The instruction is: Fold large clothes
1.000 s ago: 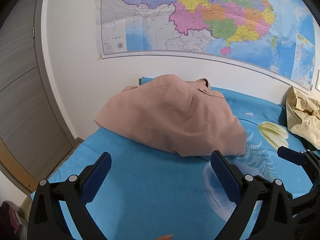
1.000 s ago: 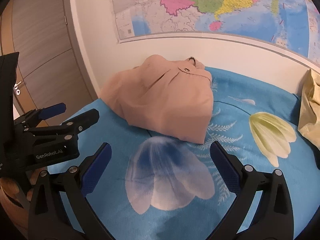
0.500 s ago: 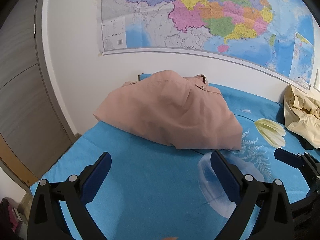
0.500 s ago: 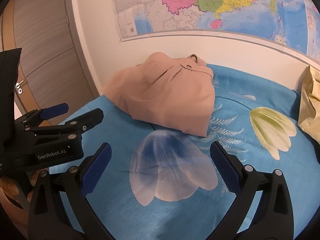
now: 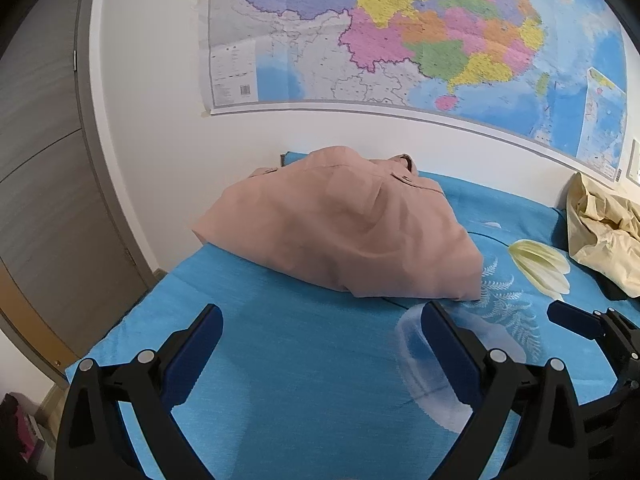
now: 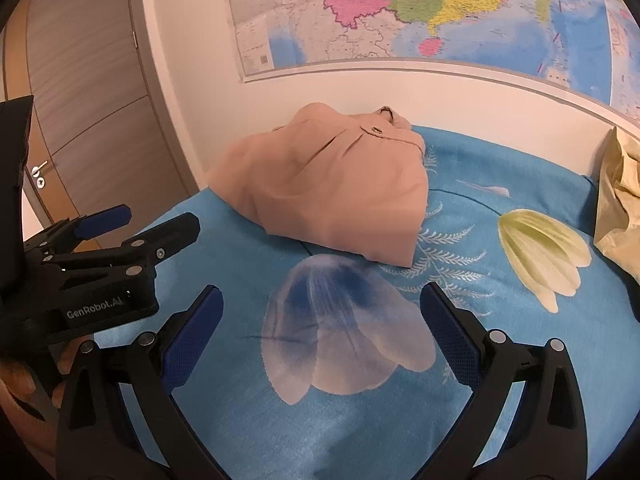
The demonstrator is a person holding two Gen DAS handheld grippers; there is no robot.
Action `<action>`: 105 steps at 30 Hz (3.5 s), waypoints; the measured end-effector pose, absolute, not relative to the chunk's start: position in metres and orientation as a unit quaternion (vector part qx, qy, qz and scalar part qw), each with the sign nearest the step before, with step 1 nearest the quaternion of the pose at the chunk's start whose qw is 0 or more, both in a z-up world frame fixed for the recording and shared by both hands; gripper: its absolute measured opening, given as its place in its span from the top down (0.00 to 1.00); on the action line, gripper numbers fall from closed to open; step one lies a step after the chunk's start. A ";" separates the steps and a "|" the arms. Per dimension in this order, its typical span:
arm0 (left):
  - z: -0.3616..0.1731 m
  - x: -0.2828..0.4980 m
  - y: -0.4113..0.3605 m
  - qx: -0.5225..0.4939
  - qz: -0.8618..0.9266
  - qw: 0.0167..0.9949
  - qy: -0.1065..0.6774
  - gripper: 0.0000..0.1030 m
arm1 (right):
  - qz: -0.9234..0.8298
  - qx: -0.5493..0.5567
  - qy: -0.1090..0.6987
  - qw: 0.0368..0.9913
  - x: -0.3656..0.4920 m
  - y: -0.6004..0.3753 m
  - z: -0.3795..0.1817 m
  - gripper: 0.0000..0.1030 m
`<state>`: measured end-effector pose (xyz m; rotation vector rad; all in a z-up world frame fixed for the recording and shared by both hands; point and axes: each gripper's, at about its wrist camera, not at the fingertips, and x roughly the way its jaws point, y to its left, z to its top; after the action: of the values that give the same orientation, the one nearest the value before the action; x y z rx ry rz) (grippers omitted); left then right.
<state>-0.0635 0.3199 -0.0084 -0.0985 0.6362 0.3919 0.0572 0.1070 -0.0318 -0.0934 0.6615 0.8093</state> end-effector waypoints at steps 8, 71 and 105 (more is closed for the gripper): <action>-0.013 -0.068 0.329 -0.051 0.202 0.925 0.317 0.07 | 0.383 -0.038 0.312 0.869 0.057 0.103 -0.030 0.06; -0.022 -0.074 0.330 -0.048 0.200 0.922 0.328 0.07 | 0.383 -0.037 0.321 0.866 0.052 0.108 -0.031 0.06; -0.022 -0.074 0.325 -0.037 0.197 0.925 0.324 0.07 | 0.378 -0.029 0.324 0.867 0.050 0.107 -0.033 0.06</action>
<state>-0.0743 0.3254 -0.0217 -0.0754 0.6657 0.4032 0.0497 0.1066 -0.0334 -0.0617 0.6790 0.7914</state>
